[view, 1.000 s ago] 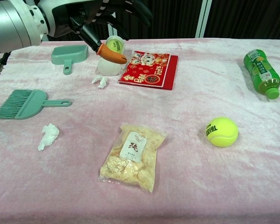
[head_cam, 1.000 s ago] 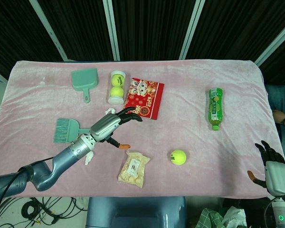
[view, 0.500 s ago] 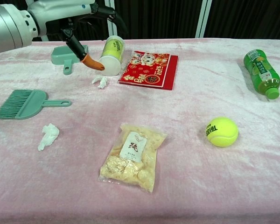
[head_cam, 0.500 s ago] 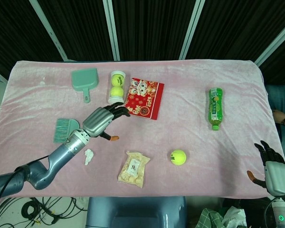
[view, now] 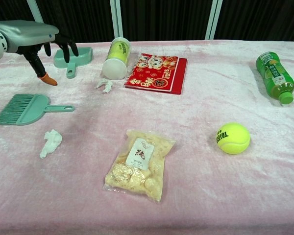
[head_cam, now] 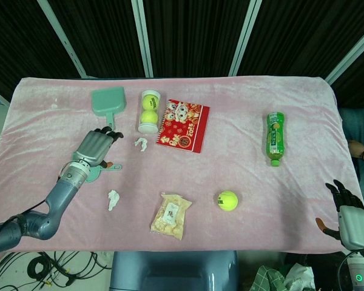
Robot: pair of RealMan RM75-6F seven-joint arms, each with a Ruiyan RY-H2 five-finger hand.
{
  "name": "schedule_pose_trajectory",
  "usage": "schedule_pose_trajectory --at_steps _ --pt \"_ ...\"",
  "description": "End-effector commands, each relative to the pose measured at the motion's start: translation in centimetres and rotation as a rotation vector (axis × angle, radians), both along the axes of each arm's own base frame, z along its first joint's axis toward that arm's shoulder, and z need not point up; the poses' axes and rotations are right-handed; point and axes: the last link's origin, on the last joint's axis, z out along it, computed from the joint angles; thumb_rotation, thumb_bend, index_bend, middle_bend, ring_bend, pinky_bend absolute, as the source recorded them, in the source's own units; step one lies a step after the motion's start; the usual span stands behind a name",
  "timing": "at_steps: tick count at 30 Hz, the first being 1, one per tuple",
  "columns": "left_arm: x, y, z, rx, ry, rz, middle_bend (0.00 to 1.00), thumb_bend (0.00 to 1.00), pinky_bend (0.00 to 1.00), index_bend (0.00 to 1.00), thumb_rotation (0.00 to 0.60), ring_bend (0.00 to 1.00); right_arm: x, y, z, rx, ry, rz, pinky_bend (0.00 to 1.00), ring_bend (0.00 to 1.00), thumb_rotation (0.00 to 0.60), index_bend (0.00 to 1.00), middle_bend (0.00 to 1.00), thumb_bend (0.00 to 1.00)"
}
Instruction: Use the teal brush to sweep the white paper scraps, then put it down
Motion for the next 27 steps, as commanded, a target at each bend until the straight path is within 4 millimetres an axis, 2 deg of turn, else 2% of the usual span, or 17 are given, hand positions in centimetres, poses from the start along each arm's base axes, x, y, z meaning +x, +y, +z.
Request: schedule_pose_trajectory --at_steps 1,11,23,27 --pt "-0.8 -0.1 -0.4 -0.023 0.040 0.032 0.36 0.12 0.33 0.28 0.600 0.18 0.0 0.0 0.0 -0.001 -0.002 0.000 0.18 0.14 0.600 0.16 0.06 0.16" --pt "-1.5 -0.6 -2.5 -0.072 0.086 0.031 0.41 0.12 0.33 0.35 0.600 0.18 0.0 0.0 0.1 -0.004 -0.007 0.002 0.18 0.14 0.600 0.15 0.06 0.16" --pt "-2.8 -0.3 -3.9 -0.072 0.119 0.026 0.43 0.13 0.33 0.40 0.600 0.19 -0.1 -0.1 0.1 -0.008 -0.013 -0.004 0.18 0.14 0.600 0.15 0.06 0.16" --pt "-3.3 -0.3 -4.3 -0.073 0.120 0.029 0.45 0.18 0.34 0.42 0.600 0.20 -0.1 -0.1 0.1 -0.009 -0.014 -0.004 0.18 0.14 0.600 0.15 0.06 0.16"
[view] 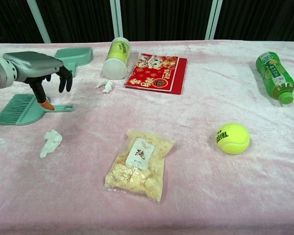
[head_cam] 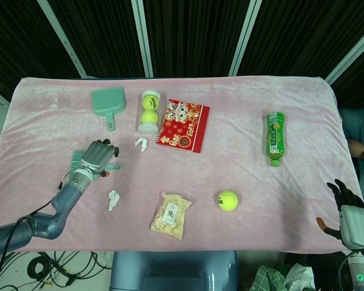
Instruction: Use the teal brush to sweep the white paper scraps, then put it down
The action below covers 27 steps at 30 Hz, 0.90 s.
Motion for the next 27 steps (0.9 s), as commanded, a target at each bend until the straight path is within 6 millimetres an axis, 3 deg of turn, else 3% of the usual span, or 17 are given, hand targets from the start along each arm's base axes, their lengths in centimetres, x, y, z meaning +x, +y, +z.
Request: schedule_pose_trajectory --at_steps 1,12,27 --pt "-0.4 -0.1 -0.4 -0.005 -0.007 0.005 0.45 0.19 0.34 0.42 0.600 0.20 0.0 0.0 0.0 0.000 0.000 0.000 0.18 0.14 0.600 0.15 0.06 0.16" --pt "-2.2 -0.2 -1.1 -0.011 0.003 0.025 0.46 0.19 0.34 0.42 0.600 0.20 0.0 0.0 0.0 0.000 -0.002 -0.003 0.18 0.14 0.600 0.15 0.06 0.16" --pt "-2.5 0.0 -2.1 -0.012 0.007 -0.005 0.50 0.20 0.34 0.46 0.600 0.23 0.0 0.0 0.0 0.001 -0.004 -0.003 0.18 0.14 0.600 0.16 0.06 0.16"
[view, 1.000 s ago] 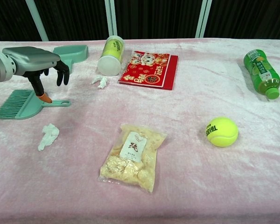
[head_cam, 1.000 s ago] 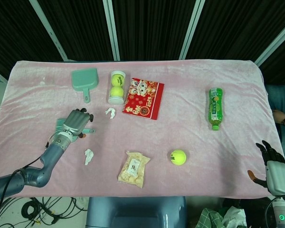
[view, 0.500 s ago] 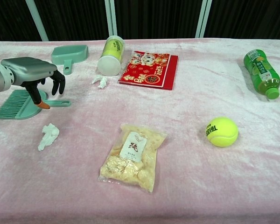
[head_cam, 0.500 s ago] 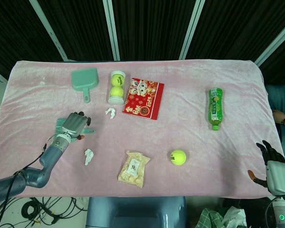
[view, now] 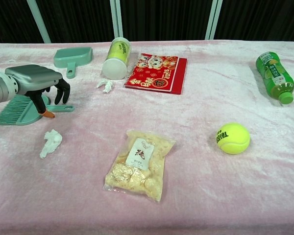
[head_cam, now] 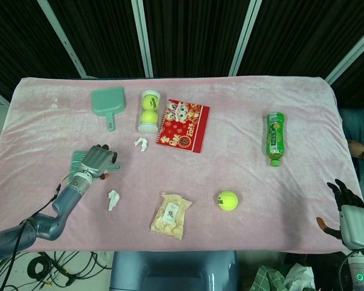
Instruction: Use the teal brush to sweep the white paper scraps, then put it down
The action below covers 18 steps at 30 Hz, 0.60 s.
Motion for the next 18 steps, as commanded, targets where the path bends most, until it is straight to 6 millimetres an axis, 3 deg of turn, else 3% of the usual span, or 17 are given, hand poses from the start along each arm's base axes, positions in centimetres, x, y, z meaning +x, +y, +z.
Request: schedule_pose_trajectory --at_steps 1,18 --pt "-0.02 0.06 -0.19 -0.002 0.000 -0.004 0.50 0.21 0.34 0.46 0.600 0.23 -0.01 0.00 0.00 0.000 0.000 0.000 0.18 0.14 0.600 0.16 0.06 0.16" --pt "-0.57 0.13 -0.88 -0.009 0.024 -0.015 0.51 0.27 0.34 0.50 0.600 0.24 0.03 -0.05 -0.04 0.003 0.000 0.002 0.18 0.14 0.600 0.15 0.06 0.16"
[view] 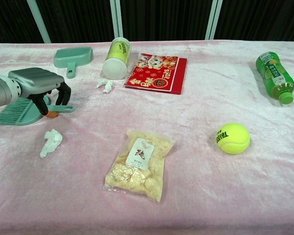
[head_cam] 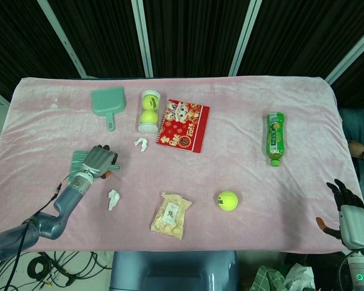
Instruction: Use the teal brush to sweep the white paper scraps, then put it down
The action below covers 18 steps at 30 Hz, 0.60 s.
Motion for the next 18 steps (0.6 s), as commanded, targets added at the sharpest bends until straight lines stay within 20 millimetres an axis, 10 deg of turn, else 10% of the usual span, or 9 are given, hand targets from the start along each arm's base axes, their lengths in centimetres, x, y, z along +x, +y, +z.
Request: schedule_pose_trajectory --at_steps 1,18 --pt "0.0 0.0 -0.1 0.000 0.000 0.001 0.51 0.28 0.34 0.50 0.600 0.24 0.0 0.0 0.0 0.001 0.000 0.001 0.18 0.14 0.600 0.15 0.06 0.16" --pt "1.1 -0.1 1.4 0.018 -0.013 -0.024 0.55 0.36 0.36 0.53 0.600 0.26 0.0 0.0 -0.1 0.006 -0.003 0.002 0.18 0.14 0.600 0.15 0.06 0.16"
